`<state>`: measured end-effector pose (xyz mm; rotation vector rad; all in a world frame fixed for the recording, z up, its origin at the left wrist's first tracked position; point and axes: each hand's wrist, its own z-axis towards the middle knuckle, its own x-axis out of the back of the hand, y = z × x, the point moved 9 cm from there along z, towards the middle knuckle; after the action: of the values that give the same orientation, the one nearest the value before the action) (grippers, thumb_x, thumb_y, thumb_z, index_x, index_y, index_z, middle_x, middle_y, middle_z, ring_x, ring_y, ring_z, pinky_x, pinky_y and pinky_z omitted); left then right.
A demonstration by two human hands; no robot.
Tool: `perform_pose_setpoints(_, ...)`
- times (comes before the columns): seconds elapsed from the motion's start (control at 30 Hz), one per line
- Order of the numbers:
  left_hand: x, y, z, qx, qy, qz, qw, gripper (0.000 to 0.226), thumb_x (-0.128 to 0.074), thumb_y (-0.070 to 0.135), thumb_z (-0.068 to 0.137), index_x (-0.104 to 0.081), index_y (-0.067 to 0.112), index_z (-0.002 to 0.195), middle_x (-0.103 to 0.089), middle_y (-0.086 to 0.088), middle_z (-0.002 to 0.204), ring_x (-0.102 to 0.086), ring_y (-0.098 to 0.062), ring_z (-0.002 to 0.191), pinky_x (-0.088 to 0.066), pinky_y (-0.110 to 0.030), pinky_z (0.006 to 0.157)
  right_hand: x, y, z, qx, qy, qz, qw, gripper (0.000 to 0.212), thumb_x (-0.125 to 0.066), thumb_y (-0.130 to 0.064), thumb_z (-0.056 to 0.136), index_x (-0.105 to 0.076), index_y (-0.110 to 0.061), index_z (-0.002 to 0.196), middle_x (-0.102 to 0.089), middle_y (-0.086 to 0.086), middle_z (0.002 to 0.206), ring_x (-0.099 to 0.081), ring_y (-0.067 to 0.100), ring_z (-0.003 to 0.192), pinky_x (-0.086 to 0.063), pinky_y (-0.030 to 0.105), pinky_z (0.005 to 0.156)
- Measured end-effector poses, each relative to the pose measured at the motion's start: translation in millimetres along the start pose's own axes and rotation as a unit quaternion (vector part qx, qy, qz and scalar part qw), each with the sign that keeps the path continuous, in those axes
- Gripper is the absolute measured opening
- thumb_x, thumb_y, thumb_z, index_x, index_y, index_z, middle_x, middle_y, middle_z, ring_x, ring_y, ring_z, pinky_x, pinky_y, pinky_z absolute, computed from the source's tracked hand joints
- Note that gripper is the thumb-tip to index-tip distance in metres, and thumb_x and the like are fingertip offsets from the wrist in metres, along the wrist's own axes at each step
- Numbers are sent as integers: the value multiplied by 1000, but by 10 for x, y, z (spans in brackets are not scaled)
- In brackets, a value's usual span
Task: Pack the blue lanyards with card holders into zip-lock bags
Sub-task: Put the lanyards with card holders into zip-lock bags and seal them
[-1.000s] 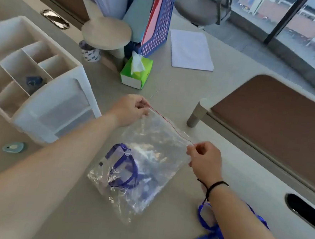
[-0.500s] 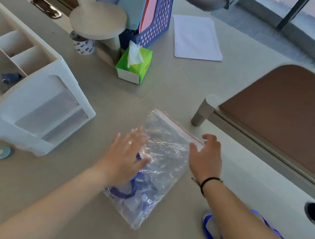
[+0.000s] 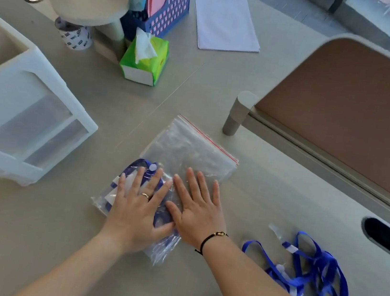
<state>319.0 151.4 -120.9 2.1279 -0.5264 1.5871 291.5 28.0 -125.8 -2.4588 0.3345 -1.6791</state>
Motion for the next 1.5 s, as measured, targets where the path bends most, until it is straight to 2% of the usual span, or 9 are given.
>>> perform_pose_setpoints(0.3, -28, 5, 45, 19, -19, 42, 999, 106, -8, 93, 75, -15, 29, 159, 0, -4, 169, 6, -34, 155, -5, -69, 116, 213, 3, -125, 26, 22, 53, 998, 72, -28, -61, 98, 6, -35, 156, 20, -3, 164, 26, 16, 149, 17, 45, 121)
perform_pose_setpoints(0.43, 221, 218, 24, 18, 18, -51, 998, 103, -10, 92, 75, -5, 33, 159, 18, 0, 167, 24, -23, 152, 15, -56, 118, 540, 316, -738, 3, 116, 123, 986, 60, -41, -51, 97, -25, -29, 151, -20, 2, 162, -13, 21, 150, -12, 38, 124)
perform_pose_setpoints(0.53, 482, 683, -118, 3, 66, -171, 983, 74, -35, 71, 84, -45, 29, 144, -24, -3, 164, -10, -27, 154, 6, -44, 122, 551, 940, -1353, -117, 116, 178, 970, 38, -51, -38, 95, -52, -28, 132, -55, -5, 130, -52, 17, 118, -43, 32, 101)
perform_pose_setpoints(0.6, 544, 1099, -294, -42, 87, -209, 973, 55, -45, 58, 88, -65, 20, 121, -57, -5, 138, -46, -33, 133, -27, -47, 115, 459, 1398, -1822, -225, 101, 261, 933, 27, -53, -35, 97, -59, -29, 122, -63, -13, 109, -59, 6, 95, -48, 23, 82)
perform_pose_setpoints(0.73, 179, 1689, -770, -36, -46, -250, 966, 37, -55, 49, 94, -63, 29, 123, -62, 8, 118, -56, -19, 113, -44, -31, 93, 143, 2000, -2715, -395, 131, 377, 827, 11, -61, -24, 92, -66, -23, 102, -64, -13, 78, -60, 11, 70, -42, 18, 58)
perform_pose_setpoints(0.93, -169, 1837, -1144, 40, -114, -333, 935, 38, -68, 45, 86, -59, 36, 122, -53, 25, 103, -52, -11, 110, -47, -30, 93, -351, 1943, -3038, -457, 82, 465, 753, 17, -63, -32, 87, -58, -25, 102, -64, -9, 83, -61, 12, 67, -43, 18, 41)
perform_pose_setpoints(1.17, -230, 1813, -1321, 28, -153, -244, 957, 75, -78, 58, 68, -49, 37, 134, -51, 18, 123, -44, -8, 120, -44, -26, 96, -293, 1909, -2748, -460, 96, 447, 761, 55, -66, -39, 86, -43, -21, 132, -61, -6, 100, -62, 16, 83, -49, 30, 64)
perform_pose_setpoints(1.3, -270, 1755, -1460, 34, -153, -212, 965, 82, -82, 50, 65, -44, 36, 137, -48, 16, 118, -46, -11, 115, -46, -28, 93, -345, 1973, -2689, -516, 83, 432, 735, 40, -63, -45, 84, -58, -10, 104, -61, -1, 75, -58, 17, 62, -42, 26, 51)
perform_pose_setpoints(1.5, -310, 1558, -1581, 91, -104, -267, 954, 36, -70, 19, 84, -58, 35, 114, -54, 13, 104, -56, -12, 99, -47, -29, 81, -413, 1937, -2577, -494, 13, 449, 744, 22, -67, -28, 82, -54, -12, 72, -60, 3, 68, -54, 18, 59, -42, 27, 49)
